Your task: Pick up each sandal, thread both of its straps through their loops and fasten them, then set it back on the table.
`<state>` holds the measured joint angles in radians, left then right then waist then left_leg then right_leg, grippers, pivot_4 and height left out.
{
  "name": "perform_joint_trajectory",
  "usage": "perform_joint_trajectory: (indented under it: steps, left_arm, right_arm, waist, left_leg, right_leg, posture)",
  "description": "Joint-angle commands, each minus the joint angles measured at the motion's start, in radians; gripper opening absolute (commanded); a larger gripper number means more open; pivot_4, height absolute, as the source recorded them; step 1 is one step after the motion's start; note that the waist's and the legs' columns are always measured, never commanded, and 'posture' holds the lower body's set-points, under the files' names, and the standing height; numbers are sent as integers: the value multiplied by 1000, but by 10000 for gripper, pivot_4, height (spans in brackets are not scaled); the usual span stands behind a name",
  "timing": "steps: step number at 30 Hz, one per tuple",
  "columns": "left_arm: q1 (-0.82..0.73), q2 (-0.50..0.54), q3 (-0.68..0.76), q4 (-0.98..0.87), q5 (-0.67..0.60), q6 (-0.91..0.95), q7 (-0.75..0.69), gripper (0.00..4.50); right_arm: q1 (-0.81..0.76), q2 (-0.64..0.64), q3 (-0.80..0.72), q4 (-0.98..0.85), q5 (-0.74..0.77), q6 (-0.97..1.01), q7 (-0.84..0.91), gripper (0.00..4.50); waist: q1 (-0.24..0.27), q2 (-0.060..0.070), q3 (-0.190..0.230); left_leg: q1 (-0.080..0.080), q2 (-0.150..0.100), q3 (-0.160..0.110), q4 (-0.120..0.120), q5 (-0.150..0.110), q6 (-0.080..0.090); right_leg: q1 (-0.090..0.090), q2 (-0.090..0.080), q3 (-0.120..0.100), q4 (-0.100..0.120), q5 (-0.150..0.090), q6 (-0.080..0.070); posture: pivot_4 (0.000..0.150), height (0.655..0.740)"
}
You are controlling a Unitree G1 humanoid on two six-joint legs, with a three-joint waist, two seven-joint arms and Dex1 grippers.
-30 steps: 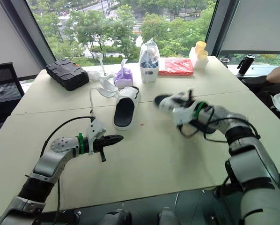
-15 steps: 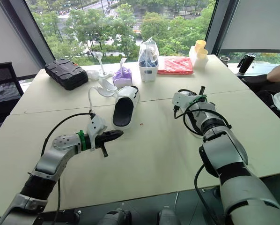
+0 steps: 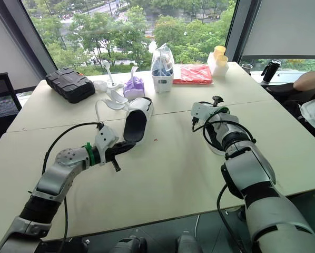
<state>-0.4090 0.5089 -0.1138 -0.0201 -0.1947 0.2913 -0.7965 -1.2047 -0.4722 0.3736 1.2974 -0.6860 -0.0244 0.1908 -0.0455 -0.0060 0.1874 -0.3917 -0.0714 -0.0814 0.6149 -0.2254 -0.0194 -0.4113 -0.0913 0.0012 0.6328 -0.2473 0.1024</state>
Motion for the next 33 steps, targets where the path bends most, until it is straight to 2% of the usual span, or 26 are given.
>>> perform_joint_trajectory:
  steps: [1, 2, 4, 8, 11, 15, 20, 23, 30, 33]
  left_arm:
    - [-46, 8, -1, 15, 20, -60, -18, 0]
    - [-60, 5, 0, 32, 24, -74, -21, 0]
    - [-117, -9, 0, 112, 48, -135, -7, 0]
    - [-207, -16, -16, 278, 97, -266, -13, 0]
    - [-254, -21, -34, 396, 155, -367, 10, 0]
    - [-316, -43, -34, 514, 218, -467, 85, 0]
    - [-387, -56, -55, 624, 301, -541, 163, 0]
    - [-432, -80, -61, 671, 295, -546, 143, 8692]
    - [-623, -118, -142, 913, 467, -639, 295, 43590]
    - [-709, -155, -204, 1045, 574, -652, 431, 44500]
  right_arm:
    - [96, -41, -24, -119, 71, -10, 150, 44695]
    - [135, -63, -34, -189, 91, 1, 190, 44695]
    - [274, -114, -87, -442, 173, 72, 318, 44695]
    - [569, -205, -178, -1010, 291, 350, 559, 44695]
    - [714, -268, -241, -1314, 348, 532, 666, 44695]
    - [809, -310, -353, -1614, 476, 769, 779, 44695]
    - [858, -317, -496, -1820, 687, 934, 862, 44695]
    - [857, -282, -578, -1880, 795, 985, 851, 45000]
    - [871, -263, -559, -1924, 861, 1012, 727, 45000]
    - [888, -261, -553, -1952, 879, 1023, 677, 45000]
  waist:
    - [2, -1, 0]
    - [4, -1, -1]
    - [9, -3, -2]
    - [25, -5, -4]
    - [26, -6, -4]
    - [30, -7, -4]
    - [38, -7, -2]
    - [42, -7, -2]
    - [61, -8, -1]
    - [62, -8, -1]
  left_leg:
    - [0, 0, 0, 0, 0, 0]
    - [1, 0, 0, 0, 0, 0]
    - [1, 0, -2, 1, 0, 0]
    - [1, 0, -3, 3, -1, 1]
    - [1, 1, -2, 3, -1, 2]
    - [1, 1, -3, 5, -1, 2]
    - [-8, 0, -3, 15, -4, 5]
    - [-10, -1, -3, 18, -4, 7]
    - [-15, -2, -3, 19, -5, 7]
    - [-16, -3, -3, 20, -5, 8]
  right_leg:
    - [1, 0, 0, 0, 0, 0]
    - [1, 0, 0, 0, 0, 0]
    - [3, 0, -2, -1, 0, 0]
    - [4, 0, -3, -1, 0, 0]
    - [4, 0, -3, -1, 0, 0]
    - [4, 0, -3, -1, 0, 1]
    - [2, 0, -4, -1, 0, 1]
    - [2, -2, -4, -3, 2, 5]
    - [-3, -2, -5, -2, 3, 5]
    - [-3, -3, -5, -2, 3, 7]
  posture:
    - [1500, 7400]
    - [1500, 7400]
    - [1500, 7400]
    - [1500, 7400]
    - [1500, 7400]
    - [1500, 7400]
    - [1500, 7400]
    - [1500, 7400]
    - [1500, 7400]
    - [1500, 7400]
